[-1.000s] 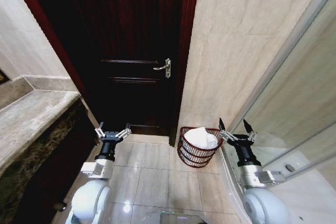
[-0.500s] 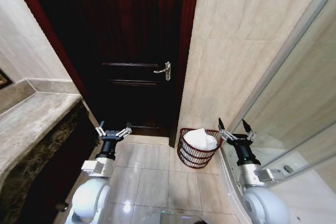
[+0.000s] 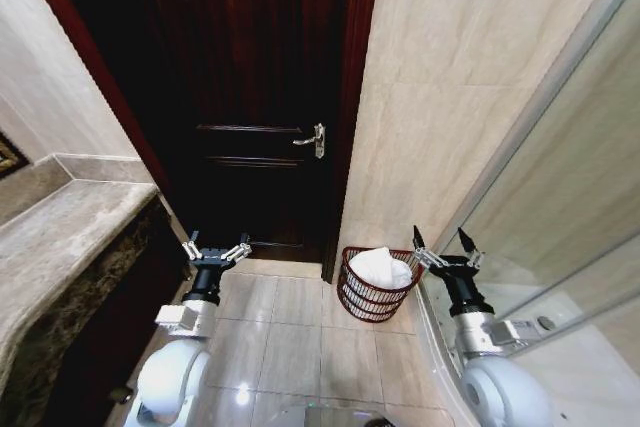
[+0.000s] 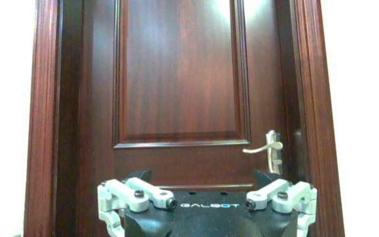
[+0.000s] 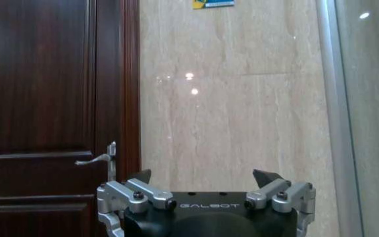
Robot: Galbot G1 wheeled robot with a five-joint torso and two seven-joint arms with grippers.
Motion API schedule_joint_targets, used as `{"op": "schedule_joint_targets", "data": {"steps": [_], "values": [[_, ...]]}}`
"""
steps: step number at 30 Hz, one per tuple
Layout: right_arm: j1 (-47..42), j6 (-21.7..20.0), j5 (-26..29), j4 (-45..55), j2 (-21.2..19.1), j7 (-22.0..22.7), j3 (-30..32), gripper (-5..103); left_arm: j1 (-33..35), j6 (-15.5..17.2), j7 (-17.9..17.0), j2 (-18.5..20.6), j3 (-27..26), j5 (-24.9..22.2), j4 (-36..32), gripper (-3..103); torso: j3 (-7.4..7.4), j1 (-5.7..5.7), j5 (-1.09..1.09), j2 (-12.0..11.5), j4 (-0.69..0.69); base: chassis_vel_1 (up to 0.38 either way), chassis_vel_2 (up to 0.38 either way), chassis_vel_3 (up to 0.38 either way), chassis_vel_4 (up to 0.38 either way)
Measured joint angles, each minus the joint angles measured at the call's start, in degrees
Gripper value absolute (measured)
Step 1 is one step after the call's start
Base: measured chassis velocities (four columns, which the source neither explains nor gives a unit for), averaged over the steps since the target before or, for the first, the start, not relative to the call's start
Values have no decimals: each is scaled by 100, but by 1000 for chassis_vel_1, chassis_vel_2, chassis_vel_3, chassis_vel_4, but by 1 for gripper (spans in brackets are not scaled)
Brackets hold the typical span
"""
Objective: Discard the used towel into the hamper.
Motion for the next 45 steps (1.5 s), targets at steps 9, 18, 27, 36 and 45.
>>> {"op": "schedule_joint_targets", "data": {"steps": [9,18,27,36,45], "values": [[-51,-6,1,36,20,-3,30,100,26,-6,0,-6,7,5,-15,100,138,107,1,244,0,0,0,0,0],[-78,-74,-35,94,66,-11,26,100,5,-4,0,22,8,3,-29,100,293,236,0,529,0,0,0,0,0],[-115,-268,-118,143,87,97,22,100,40,-82,3,14,27,-126,-29,100,441,363,0,805,0,0,0,0,0],[-84,-268,-31,106,19,187,54,100,26,-209,-10,-46,46,-114,66,100,462,381,1,843,0,0,0,0,0],[-81,-401,20,110,-34,294,62,100,4,-211,-27,-54,54,-84,91,100,446,370,0,813,0,0,0,0,0]]}}
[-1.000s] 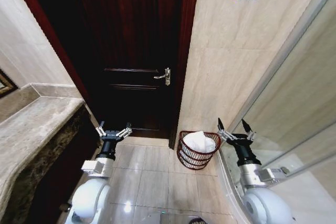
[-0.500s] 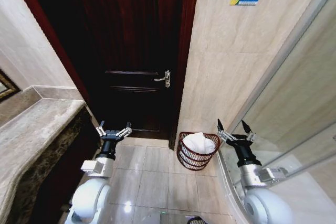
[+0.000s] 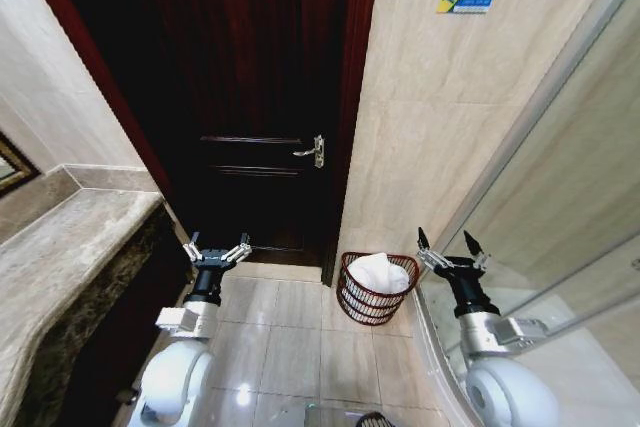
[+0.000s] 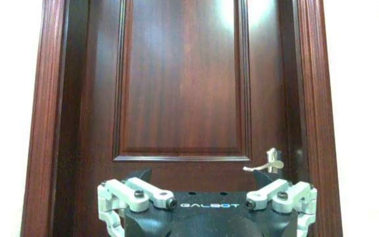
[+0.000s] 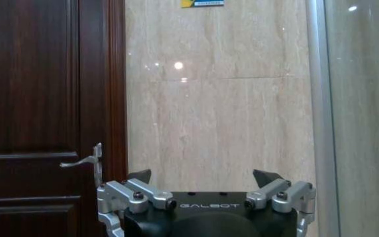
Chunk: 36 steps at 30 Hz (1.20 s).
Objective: Discard the used towel into the hamper.
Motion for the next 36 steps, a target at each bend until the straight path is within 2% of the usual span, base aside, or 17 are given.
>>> {"op": "schedule_joint_targets", "data": {"steps": [13,16,18,19,21,24,26,28,36], "values": [[-40,-35,-41,-89,-19,3,-19,100,63,75,-75,33,28,68,-100,100,-16,-16,3,-27,-1,118,-118,-118,110],[-35,-24,-40,-110,-52,1,-22,100,70,77,-75,28,27,75,-110,100,-20,-20,-5,-29,2,203,-218,-190,220],[-37,-16,-39,-121,-76,-1,-22,100,71,78,-75,28,23,76,-123,100,-20,-20,2,-32,0,223,-194,-204,187],[-42,-5,-37,-127,-92,-2,-21,100,73,79,-75,29,18,76,-137,100,-21,-21,5,-34,-1,171,-191,-202,187],[-69,19,-35,-126,-119,-4,-16,100,81,79,-74,25,13,79,-147,100,-22,-21,-4,-37,-2,173,-192,-177,163],[-109,62,-32,-126,-136,-6,-10,100,103,75,-73,-3,28,108,-152,100,-23,-22,2,-40,0,173,-165,-170,160],[-161,96,-32,-122,-148,-15,5,100,137,57,-69,-32,48,147,-152,100,-24,-21,-3,-43,1,143,-166,-156,166],[-195,121,-31,-119,-150,-21,20,100,157,40,-66,-46,60,168,-154,100,-24,-21,3,-46,1,154,-181,-159,153],[-397,273,-33,-84,-94,-64,66,100,187,3,-61,-65,112,227,-159,100,-28,-26,-3,-47,0,171,-168,-168,165]]}}
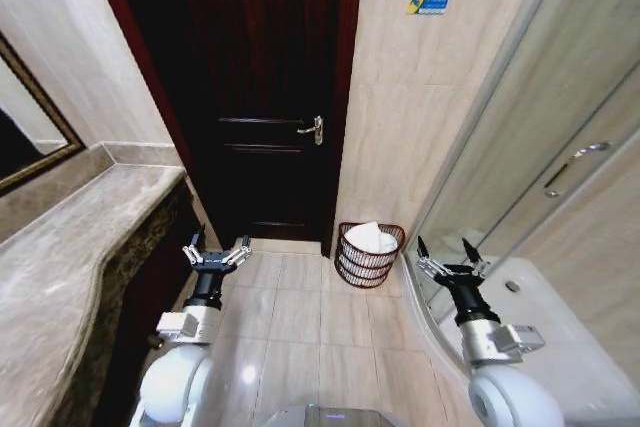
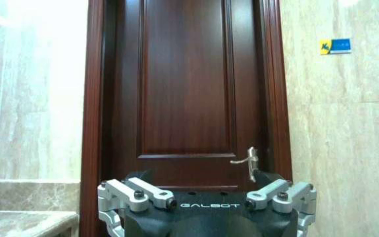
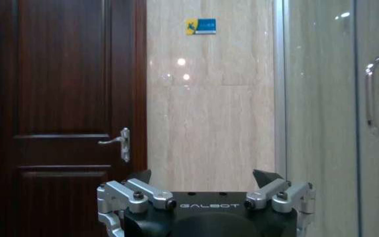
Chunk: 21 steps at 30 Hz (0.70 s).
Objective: Discard the used towel into the hamper.
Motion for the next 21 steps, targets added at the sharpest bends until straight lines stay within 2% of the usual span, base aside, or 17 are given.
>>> {"op": "schedule_joint_targets", "data": {"steps": [4,5,21], "values": [[-58,51,-9,0,13,-8,10,100,-6,0,2,-24,26,45,0,100,0,0,5,-3,0,183,-171,-175,170],[-83,70,-8,0,10,-12,29,100,-3,0,3,-34,28,61,0,100,-1,-1,2,-3,-3,168,-168,-192,162],[-240,318,43,-51,25,-70,133,100,118,-48,2,-112,21,120,-127,100,-2,-1,4,-8,0,155,-157,-149,159]]}}
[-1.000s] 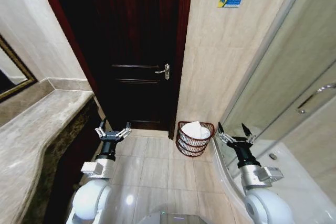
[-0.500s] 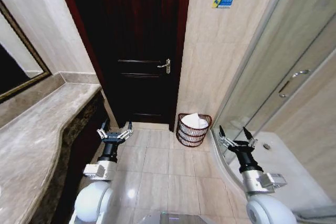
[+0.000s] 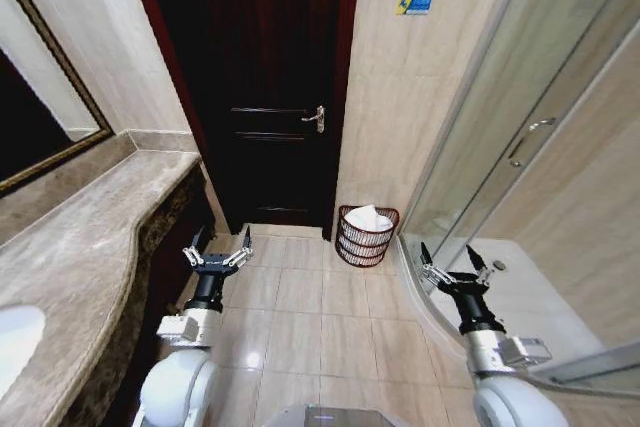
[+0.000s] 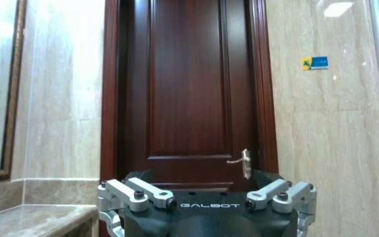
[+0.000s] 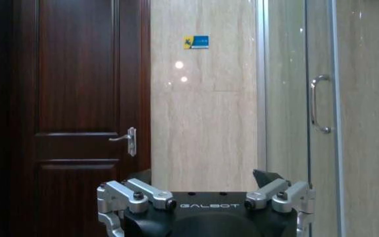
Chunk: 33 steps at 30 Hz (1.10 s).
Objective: Discard the used towel into the hamper.
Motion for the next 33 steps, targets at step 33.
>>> {"op": "schedule_joint_targets", "data": {"steps": [33], "values": [[-69,30,18,198,63,-8,12,100,91,-217,-29,-49,-25,2,-63,100,-1,-1,-1,-2,0,106,-98,-103,107]]}}
